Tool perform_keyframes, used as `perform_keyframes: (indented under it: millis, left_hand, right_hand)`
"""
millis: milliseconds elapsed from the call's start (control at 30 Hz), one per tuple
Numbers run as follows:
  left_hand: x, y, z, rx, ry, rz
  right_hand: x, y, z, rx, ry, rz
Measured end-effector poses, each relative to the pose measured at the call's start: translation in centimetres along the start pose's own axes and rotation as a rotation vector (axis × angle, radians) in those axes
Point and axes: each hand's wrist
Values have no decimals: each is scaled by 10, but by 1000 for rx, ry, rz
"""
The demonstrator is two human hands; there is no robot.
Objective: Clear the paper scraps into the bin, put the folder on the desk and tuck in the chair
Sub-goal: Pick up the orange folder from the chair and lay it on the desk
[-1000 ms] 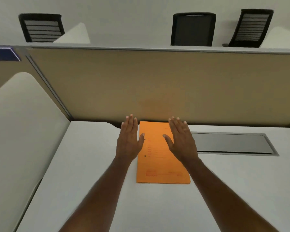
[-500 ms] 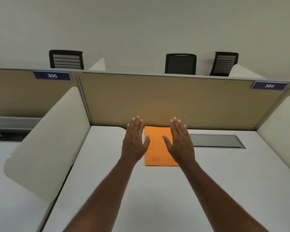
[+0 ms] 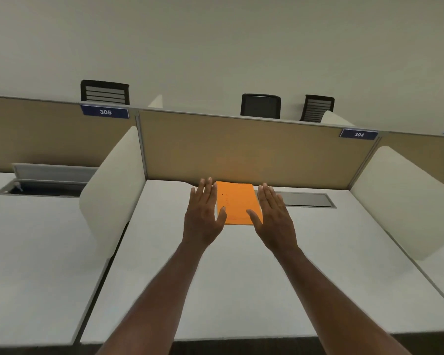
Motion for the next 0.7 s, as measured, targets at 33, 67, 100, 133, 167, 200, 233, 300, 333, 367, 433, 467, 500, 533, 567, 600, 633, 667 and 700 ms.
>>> perform_keyframes:
  millis: [33, 67, 100, 133, 167, 200, 233, 300, 333, 367, 433, 467, 500, 533, 567, 600, 633, 667, 700]
  left_hand:
    - [8, 5, 4, -2, -3, -1]
    - [17, 12, 8, -1, -6, 1]
    - [27, 20, 11, 1, -10, 4]
    - [35, 28, 14, 3, -12, 3]
    - [42, 36, 17, 8, -17, 6]
    - [48, 45, 20, 13, -24, 13]
    - [53, 54, 24, 17, -30, 20]
    - [63, 74, 32, 24, -44, 22]
    - [66, 84, 36, 30, -52, 20]
    - [70, 96, 42, 35, -61, 19]
    - [80, 124, 55, 51, -72, 12]
    - [85, 138, 61, 63, -78, 12]
    - [90, 153, 68, 75, -87, 15]
    - [95, 170, 76, 85, -100, 19]
    - [99, 186, 84, 94, -110, 22]
    - [103, 201, 92, 106, -115, 22]
    - [108, 216, 100, 113, -122, 18]
    - [114, 233, 111, 108, -135, 7]
    - [118, 247, 119, 93, -147, -12]
  right_hand:
    - [7, 5, -3, 5, -3, -1]
    - [15, 12, -8, 7, -6, 1]
    - [23, 20, -12, 9, -11, 4]
    - [29, 27, -16, 7, -18, 5]
    - [35, 35, -20, 6, -25, 12]
    - [41, 44, -23, 9, -31, 22]
    - [46, 52, -26, 14, -36, 28]
    - [56, 73, -28, 30, -42, 31]
    - [60, 83, -28, 40, -41, 30]
    - [65, 95, -27, 48, -37, 25]
    - [75, 123, -26, 54, -13, 0]
    - [79, 137, -26, 52, -1, -12]
    - [83, 153, -25, 52, 5, -19]
    - [88, 169, -24, 57, 8, -23]
    - [93, 185, -24, 58, 10, -26]
    - [98, 199, -25, 56, 9, -28]
    - [103, 214, -25, 54, 10, -34]
    - [110, 231, -26, 53, 9, -46]
    - [114, 245, -27, 51, 6, -66]
Point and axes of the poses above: each hand's wrist, its own y-axis away from the middle knuckle, its own x-axis out of the back of the hand, z = x × y, and after that the axes turned 11 degrees about -y, right-handed
